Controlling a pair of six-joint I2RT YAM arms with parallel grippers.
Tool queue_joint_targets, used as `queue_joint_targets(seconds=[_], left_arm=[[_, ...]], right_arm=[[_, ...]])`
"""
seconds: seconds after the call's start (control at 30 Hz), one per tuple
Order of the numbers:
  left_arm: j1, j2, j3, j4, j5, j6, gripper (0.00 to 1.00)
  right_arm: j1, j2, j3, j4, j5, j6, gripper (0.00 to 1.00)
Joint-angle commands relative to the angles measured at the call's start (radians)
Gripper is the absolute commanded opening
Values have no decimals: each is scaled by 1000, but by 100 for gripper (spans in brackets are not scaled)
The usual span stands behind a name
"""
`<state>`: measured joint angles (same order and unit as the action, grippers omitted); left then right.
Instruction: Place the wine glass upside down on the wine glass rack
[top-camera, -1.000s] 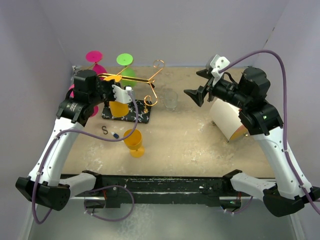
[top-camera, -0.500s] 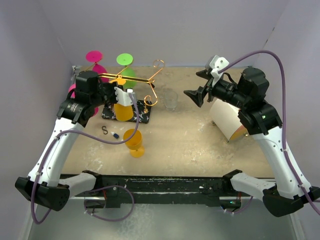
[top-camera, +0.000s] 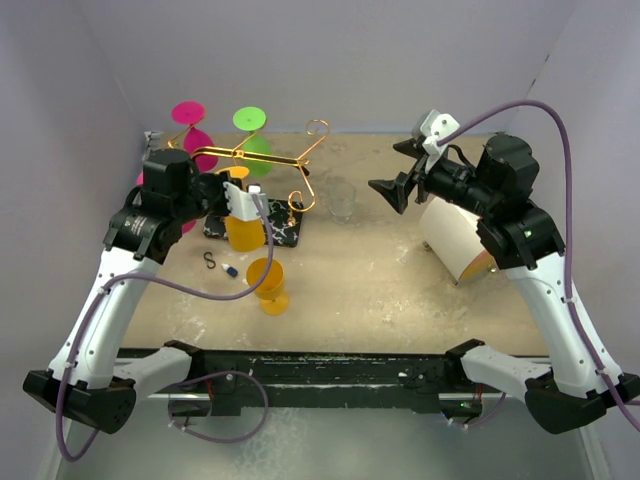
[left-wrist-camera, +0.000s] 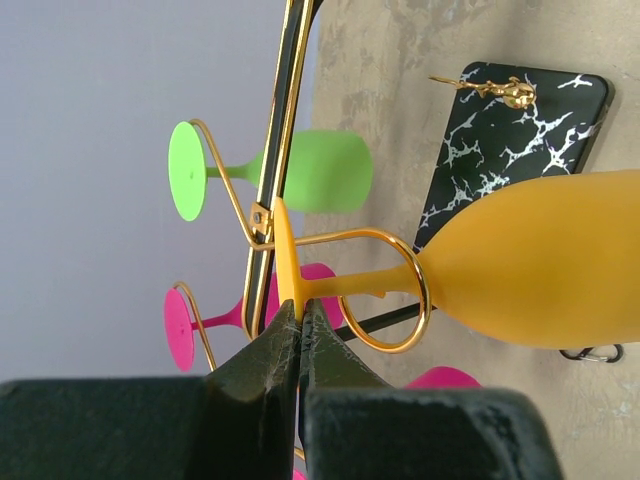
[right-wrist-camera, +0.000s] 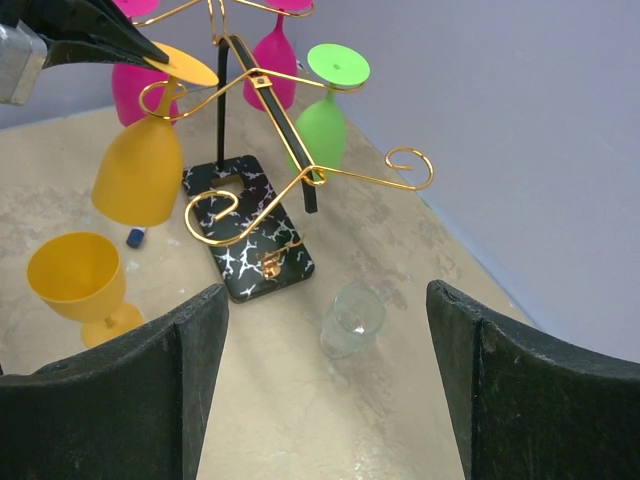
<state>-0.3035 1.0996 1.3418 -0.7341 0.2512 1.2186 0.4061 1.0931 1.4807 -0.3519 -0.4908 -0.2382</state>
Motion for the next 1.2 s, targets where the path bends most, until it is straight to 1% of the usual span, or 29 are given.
queue_joint_targets(seconds=[0.0,0.23,0.6,0.7,0.8,0.97,1.17], left_arm=[[-6,-29,7,-3,34,-29,0],[-5,-53,-6,-16,17,-56,0],[-5,-81,-48,14,-89,-94,0],[-6,-79,-60,28,-119,-103,0],[-6,-76,-67,42,-130,-111,0],[-5,-68,-79,68,-144,-116,0],[-5,-51,-85,77,-152,-106,0]], right_arm=[[-6,-10,1,51,-22,7,83],[-7,-10,-1,53,-29,7,83],[-33,-35,-13,70,12,0,85],[-49,-37,-18,87,45,25,89],[-60,-38,-22,100,87,38,99],[-72,-39,-29,114,124,52,100],[-79,-41,-36,120,108,56,100]])
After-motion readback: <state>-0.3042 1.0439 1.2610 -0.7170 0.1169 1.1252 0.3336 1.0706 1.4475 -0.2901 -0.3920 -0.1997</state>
